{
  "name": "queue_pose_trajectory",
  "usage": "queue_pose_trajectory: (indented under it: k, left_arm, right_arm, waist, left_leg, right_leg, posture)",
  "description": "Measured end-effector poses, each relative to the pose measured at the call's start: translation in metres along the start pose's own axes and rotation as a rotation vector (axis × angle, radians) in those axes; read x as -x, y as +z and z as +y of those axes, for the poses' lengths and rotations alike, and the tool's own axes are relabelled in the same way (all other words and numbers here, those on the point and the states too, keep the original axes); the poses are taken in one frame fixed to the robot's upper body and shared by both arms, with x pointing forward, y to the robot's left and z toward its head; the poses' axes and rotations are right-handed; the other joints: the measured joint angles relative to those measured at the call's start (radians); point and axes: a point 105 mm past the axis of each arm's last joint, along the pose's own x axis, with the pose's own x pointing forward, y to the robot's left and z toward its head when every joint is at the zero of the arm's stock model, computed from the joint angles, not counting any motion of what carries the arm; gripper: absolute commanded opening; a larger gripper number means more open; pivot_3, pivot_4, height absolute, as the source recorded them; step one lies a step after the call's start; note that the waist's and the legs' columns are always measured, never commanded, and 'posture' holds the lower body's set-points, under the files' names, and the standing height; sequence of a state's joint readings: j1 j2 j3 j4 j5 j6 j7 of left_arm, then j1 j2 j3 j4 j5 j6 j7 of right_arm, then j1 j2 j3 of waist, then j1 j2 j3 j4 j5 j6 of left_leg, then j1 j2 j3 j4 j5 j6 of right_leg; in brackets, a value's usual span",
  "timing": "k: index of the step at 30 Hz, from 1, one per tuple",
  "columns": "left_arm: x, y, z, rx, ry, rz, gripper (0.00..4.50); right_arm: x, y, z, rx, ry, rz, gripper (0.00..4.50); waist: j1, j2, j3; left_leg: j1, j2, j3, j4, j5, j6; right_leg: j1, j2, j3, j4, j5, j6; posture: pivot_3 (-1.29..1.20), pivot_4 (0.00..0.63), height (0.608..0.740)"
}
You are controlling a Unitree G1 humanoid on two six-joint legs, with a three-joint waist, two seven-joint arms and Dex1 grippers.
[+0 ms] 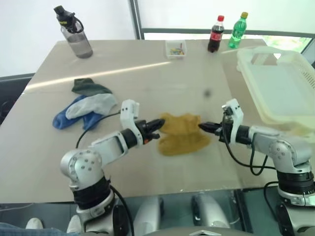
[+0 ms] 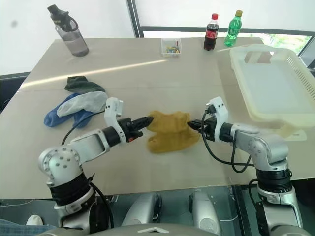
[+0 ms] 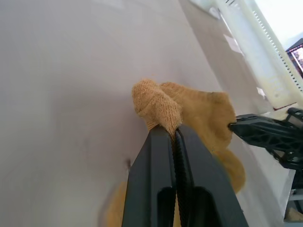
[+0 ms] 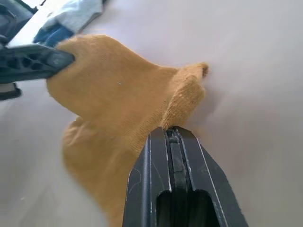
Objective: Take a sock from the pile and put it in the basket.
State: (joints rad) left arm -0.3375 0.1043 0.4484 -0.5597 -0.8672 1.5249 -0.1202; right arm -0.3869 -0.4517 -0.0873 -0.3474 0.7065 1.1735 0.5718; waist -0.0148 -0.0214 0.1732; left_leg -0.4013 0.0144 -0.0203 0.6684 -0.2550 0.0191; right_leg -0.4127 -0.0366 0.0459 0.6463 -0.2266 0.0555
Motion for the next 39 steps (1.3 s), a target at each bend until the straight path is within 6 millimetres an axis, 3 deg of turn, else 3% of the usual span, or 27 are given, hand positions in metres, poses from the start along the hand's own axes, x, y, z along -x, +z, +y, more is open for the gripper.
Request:
queue_pose_trajectory:
  k: [9,28,39]
  left_arm:
    - [0.023,-0.017,0.0,0.077,0.073,-0.052,0.0]
    - [0.027,-0.034,-0.02,0.085,0.033,-0.039,0.0]
    - [0.034,-0.051,-0.02,0.072,0.057,0.016,0.0]
  right_arm:
    - [0.017,-0.008,0.008,-0.016,-0.011,0.036,0.03]
    - [0.029,-0.003,0.011,-0.016,-0.039,0.04,0.03]
    - [0.033,-0.017,0.009,-0.054,-0.067,0.072,0.03]
  waist:
    - [0.0,0.0,0.0]
    - [0.003,-0.001,0.0]
    - [0.005,-0.001,0.0]
  left_leg:
    - [0.0,-0.001,0.0,0.0,0.0,0.0]
    - [0.0,-0.001,-0.002,0.0,0.0,0.0]
    - [0.0,-0.001,-0.002,0.0,0.0,0.0]
  right_leg:
    - [0.001,0.0,0.0,-0.001,0.0,0.0]
    - [0.001,0.0,-0.001,-0.002,-0.002,-0.004]
    - [0.001,0.0,-0.002,-0.003,-0.003,-0.004]
  posture:
    - [0.0,0.15,0.74]
    - [0.0,0.15,0.74]
    - [0.0,0.15,0.74]
